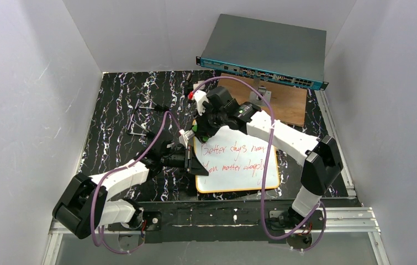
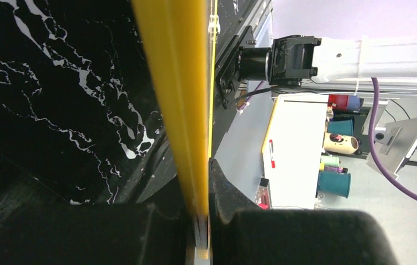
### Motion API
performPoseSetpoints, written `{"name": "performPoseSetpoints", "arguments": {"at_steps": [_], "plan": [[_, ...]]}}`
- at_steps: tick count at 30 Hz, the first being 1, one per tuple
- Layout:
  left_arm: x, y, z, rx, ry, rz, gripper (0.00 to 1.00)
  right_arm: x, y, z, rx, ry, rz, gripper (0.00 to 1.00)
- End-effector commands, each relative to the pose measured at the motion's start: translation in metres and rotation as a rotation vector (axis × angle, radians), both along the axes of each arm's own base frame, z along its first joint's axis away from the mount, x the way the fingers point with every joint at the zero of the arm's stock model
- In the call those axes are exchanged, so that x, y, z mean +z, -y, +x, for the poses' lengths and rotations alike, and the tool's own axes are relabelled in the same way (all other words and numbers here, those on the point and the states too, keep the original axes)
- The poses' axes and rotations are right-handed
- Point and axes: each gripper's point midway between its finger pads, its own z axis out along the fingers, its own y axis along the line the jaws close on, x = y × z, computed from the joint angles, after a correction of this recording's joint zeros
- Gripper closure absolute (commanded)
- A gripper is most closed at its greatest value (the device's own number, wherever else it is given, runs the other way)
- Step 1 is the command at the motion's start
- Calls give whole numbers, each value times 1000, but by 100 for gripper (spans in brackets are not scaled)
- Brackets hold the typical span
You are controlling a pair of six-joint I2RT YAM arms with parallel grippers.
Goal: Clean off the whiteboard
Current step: Erase the whiteboard at the center of the board.
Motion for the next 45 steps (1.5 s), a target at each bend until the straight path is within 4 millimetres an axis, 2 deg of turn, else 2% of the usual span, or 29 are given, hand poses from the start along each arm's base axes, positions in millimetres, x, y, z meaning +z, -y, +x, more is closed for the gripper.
{"name": "performPoseSetpoints", "arguments": {"at_steps": [1, 4, 9, 12, 15, 17, 20, 23, 26, 32, 34, 35, 37, 39, 41, 45], "plan": [[12, 3, 7, -61, 259, -33, 100, -27, 16, 2, -63, -9, -96, 99], [12, 2, 5, -61, 277, -39, 100, -36, 62, 25, -159, 38, -125, 99], [11, 2, 6, -64, 280, -41, 100, -63, 157, 53, -360, 47, -215, 99], [13, 2, 5, -68, 288, -42, 100, -83, 209, 60, -470, 36, -274, 99], [16, 2, 5, -67, 298, -46, 100, -100, 248, 62, -560, 6, -310, 99], [16, 1, 5, -67, 302, -47, 100, -106, 262, 61, -592, -12, -313, 99], [17, 1, 5, -70, 305, -45, 100, -109, 259, 56, -577, -33, -289, 99], [16, 0, 4, -70, 306, -40, 100, -95, 226, 47, -465, -79, -183, 99], [15, 1, 5, -68, 304, -41, 100, -71, 181, 41, -336, -42, -139, 99], [16, 1, 5, -64, 307, -44, 100, -11, 67, 17, -88, -62, 3, 99], [18, 0, 5, -61, 316, -49, 100, 0, 40, 9, -50, -107, 31, 99], [19, 0, 5, -60, 319, -50, 100, 4, 32, 10, -52, -129, 42, 99], [21, -1, 4, -57, 328, -53, 100, -1, 32, 14, -76, -143, 21, 99], [22, -1, 4, -58, 337, -55, 100, -9, 50, 25, -127, -93, -16, 99], [20, -2, 3, -60, 338, -56, 100, -19, 78, 31, -182, -86, -26, 99], [20, -1, 3, -62, 342, -60, 100, -46, 153, 42, -334, -53, -83, 99]]}}
